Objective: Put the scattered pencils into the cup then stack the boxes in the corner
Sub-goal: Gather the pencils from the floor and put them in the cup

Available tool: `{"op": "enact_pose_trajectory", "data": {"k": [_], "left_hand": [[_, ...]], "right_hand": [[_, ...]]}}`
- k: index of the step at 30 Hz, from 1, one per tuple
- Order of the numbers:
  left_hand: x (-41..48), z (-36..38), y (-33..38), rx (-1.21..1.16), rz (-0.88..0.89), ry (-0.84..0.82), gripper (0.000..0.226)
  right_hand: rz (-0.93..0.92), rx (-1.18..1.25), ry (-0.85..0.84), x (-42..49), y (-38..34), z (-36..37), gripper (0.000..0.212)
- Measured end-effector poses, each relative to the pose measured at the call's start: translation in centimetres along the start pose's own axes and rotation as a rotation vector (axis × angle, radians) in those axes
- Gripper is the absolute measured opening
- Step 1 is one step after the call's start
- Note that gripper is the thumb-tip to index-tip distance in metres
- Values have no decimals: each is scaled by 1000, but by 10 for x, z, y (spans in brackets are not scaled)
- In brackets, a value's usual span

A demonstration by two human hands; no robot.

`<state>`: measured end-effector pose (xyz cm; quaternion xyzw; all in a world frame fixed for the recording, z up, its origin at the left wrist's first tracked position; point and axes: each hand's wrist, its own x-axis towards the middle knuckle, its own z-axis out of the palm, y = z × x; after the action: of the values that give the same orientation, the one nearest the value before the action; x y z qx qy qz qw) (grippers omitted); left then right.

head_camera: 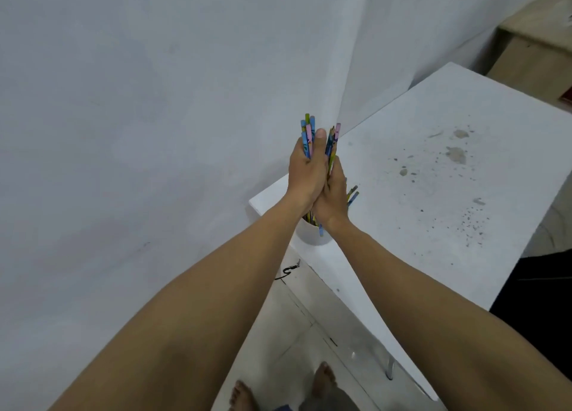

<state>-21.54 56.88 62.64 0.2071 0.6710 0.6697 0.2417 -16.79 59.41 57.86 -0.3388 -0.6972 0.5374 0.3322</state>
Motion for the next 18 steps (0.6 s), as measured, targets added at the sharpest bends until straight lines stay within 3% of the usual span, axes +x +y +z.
{"op": "enact_pose_trajectory", "data": {"k": [4,7,12,18], "left_hand": [[12,25,-7,60,61,13,22],[20,34,-20,101,99,17,34],[26,38,-39,155,85,33,36],[17,32,-69,181,-10,61,33]], "right_hand": [[24,72,1,21,11,-12,31],[62,130,0,28,20,-15,43],[14,59,-33,28,41,-18,32],[115,56,-158,22,66,-26,21]]}}
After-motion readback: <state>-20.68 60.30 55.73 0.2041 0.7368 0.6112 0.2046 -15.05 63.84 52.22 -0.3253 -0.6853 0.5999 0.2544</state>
